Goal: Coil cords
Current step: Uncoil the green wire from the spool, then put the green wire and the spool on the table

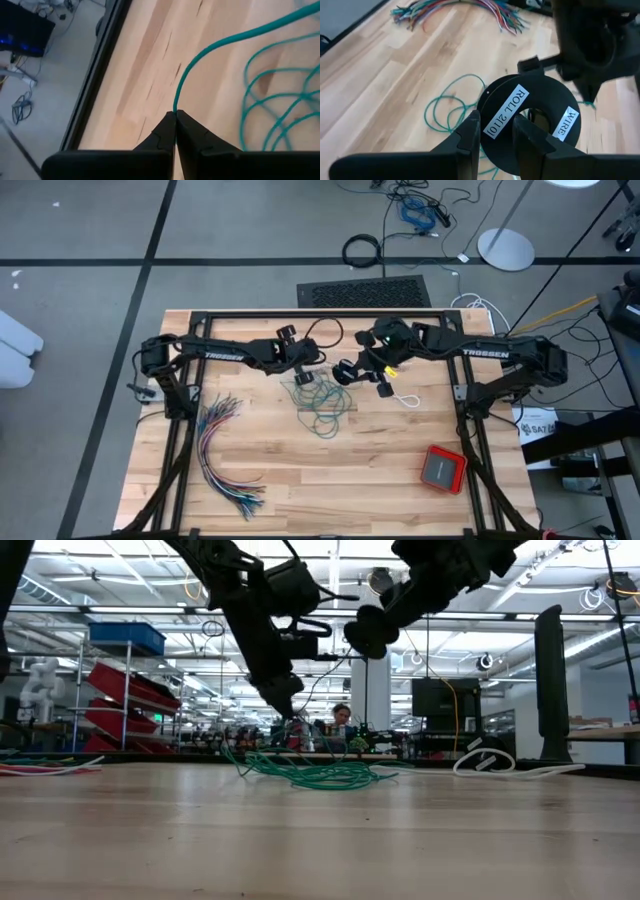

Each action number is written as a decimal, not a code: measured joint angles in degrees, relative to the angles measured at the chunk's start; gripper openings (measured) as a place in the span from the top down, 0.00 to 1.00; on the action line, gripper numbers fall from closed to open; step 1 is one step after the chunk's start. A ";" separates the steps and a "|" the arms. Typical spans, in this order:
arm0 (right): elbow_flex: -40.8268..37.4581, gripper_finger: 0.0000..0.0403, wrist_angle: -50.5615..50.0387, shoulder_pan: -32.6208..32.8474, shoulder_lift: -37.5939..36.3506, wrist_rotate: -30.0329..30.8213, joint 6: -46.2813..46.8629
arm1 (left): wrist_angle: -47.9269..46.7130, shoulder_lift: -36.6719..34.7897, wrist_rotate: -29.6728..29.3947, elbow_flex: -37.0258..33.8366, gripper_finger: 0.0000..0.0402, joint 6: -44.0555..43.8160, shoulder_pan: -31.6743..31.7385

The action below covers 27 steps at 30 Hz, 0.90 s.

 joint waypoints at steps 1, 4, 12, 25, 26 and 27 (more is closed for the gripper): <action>0.00 0.81 -0.04 -0.12 0.40 0.02 -0.12 | -0.49 0.00 -0.70 0.00 0.98 0.00 0.43; 0.00 0.81 -0.11 -0.80 1.75 0.00 -0.18 | -1.70 0.00 -2.01 0.00 0.99 0.07 1.72; 0.00 0.81 1.05 -2.63 7.74 0.22 -1.67 | -3.32 0.00 -0.92 0.00 0.99 0.44 3.63; 0.00 0.81 4.43 -4.51 17.88 3.04 -3.18 | -14.92 0.00 8.69 0.00 0.85 0.12 3.06; 0.00 0.81 4.51 -4.49 18.64 3.02 -3.23 | -14.78 0.00 8.88 0.00 0.82 0.14 3.04; 0.00 0.81 4.73 -4.49 19.33 2.99 -3.39 | -14.57 0.00 8.91 0.00 0.79 0.22 3.06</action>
